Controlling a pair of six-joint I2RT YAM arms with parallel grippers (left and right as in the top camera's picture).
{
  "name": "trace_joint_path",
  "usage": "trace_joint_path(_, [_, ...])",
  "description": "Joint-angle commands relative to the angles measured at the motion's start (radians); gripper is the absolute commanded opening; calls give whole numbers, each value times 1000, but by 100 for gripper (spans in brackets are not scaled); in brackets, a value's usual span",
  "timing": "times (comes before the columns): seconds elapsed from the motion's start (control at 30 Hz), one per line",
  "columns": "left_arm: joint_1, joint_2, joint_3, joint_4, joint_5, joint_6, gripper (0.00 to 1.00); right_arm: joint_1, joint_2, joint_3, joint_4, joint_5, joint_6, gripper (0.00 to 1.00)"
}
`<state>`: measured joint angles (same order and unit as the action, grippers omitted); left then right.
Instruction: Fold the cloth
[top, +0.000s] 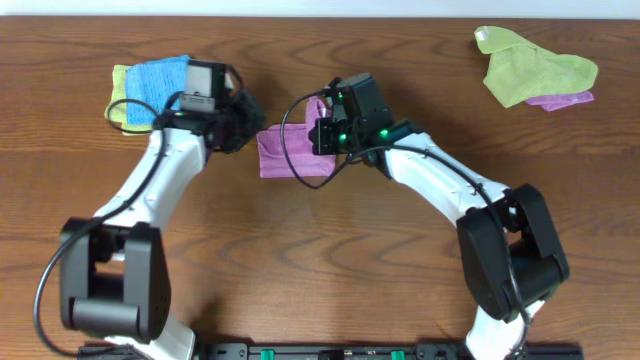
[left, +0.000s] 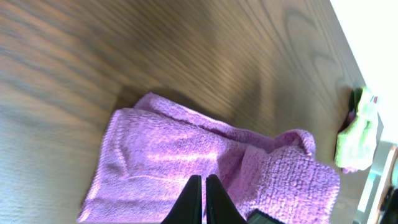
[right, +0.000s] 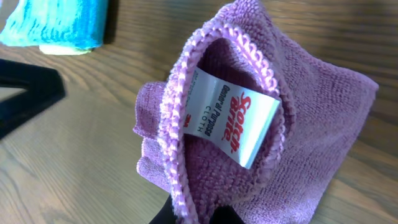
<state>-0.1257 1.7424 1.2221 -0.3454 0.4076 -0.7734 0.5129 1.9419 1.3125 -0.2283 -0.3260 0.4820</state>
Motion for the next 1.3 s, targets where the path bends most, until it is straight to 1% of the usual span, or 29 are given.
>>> trace_joint_path(0.0, [34,-49,21,-28,-30,51,6,29,2,-3,14,16,-19,1])
trace_joint_path(0.2, [69,-80,21,-95,-45,81,6,76,37,-3,26,19,-16,1])
trace_joint_path(0.3, [71,-80,21,-129,-50,101,6,97,40,-3,28,57,-16,1])
trace_joint_path(0.43, [71,-80,16,-208,-118,101,6,99,40,-2,31,60,-16,1])
trace_joint_path(0.77, [71,-67,-69,-199,-149,63,5,114,40,37,39,72,-35,1])
trace_joint_path(1.27, [71,-67,-75,-197,-165,63,6,152,40,71,29,95,-80,1])
